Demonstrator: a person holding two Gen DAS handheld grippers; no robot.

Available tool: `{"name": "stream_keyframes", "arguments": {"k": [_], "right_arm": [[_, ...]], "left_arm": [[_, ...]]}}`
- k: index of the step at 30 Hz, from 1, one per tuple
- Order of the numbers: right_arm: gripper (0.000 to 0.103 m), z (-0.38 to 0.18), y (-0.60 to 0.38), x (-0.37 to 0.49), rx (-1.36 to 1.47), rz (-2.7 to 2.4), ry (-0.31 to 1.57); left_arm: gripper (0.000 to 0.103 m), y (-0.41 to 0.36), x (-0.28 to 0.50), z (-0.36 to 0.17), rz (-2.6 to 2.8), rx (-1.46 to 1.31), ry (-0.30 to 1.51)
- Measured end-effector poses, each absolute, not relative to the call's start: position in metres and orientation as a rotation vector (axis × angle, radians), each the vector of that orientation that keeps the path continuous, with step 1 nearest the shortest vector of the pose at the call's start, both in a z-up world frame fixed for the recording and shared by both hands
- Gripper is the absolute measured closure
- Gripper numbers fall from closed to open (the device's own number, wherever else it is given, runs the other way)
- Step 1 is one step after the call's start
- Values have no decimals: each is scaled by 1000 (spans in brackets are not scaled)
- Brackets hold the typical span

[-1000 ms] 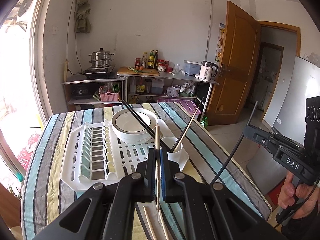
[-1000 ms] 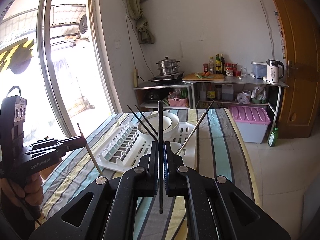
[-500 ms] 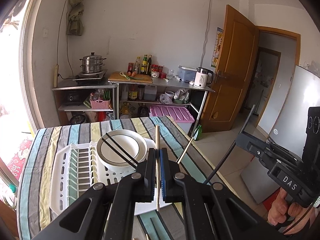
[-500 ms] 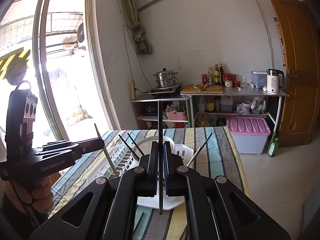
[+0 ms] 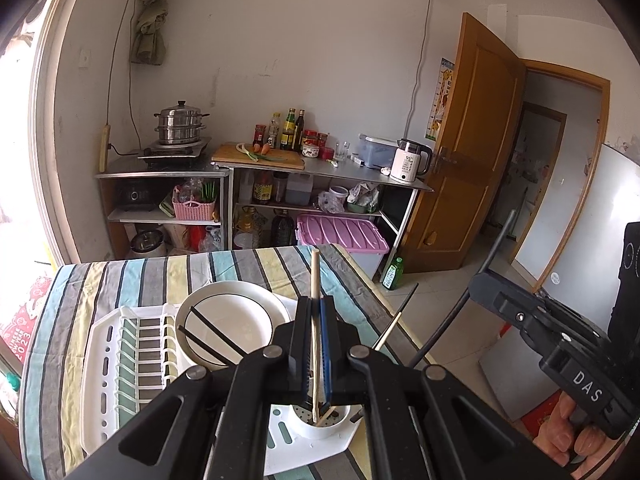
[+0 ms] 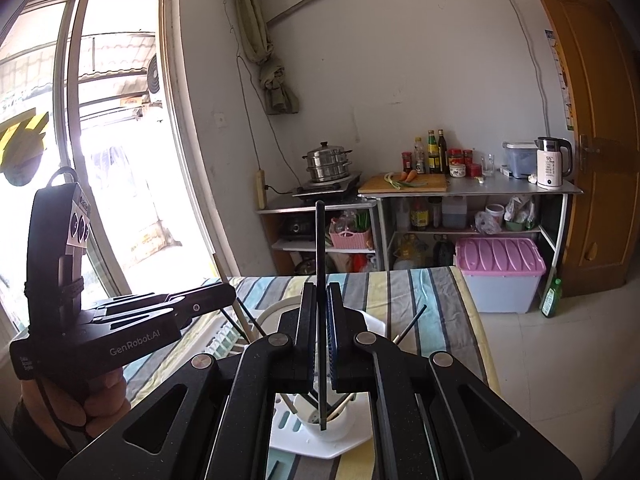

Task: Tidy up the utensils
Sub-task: 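Lower both chopsticks into the white cup and open both tools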

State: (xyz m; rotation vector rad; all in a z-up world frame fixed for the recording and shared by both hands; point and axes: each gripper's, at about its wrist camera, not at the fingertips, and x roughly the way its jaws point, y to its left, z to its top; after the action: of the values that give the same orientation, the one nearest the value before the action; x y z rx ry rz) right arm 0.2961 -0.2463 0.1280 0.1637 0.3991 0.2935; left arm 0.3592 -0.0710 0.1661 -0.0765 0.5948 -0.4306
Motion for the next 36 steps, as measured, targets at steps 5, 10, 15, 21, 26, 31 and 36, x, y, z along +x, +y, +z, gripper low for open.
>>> {"name": "stream_keyframes", "arguments": {"k": [5, 10, 15, 21, 26, 31, 36], "right_arm": [[99, 123, -247, 310, 171, 290, 414], [98, 110, -249, 323, 179, 284, 446], [98, 93, -249, 330, 190, 278, 486], [98, 75, -255, 337, 203, 264, 528], [98, 64, -262, 339, 212, 252, 552], [98, 60, -266, 342, 215, 237, 561], [97, 60, -270, 345, 220, 242, 578]], "left_arm": [[99, -73, 374, 154, -433, -88, 610], [99, -73, 386, 139, -435, -105, 633], [99, -70, 392, 117, -429, -113, 668], [99, -63, 394, 96, -409, -117, 697], [99, -60, 393, 84, -393, -107, 717], [98, -57, 391, 80, -377, -104, 717], [98, -57, 390, 80, -361, -96, 717]]}}
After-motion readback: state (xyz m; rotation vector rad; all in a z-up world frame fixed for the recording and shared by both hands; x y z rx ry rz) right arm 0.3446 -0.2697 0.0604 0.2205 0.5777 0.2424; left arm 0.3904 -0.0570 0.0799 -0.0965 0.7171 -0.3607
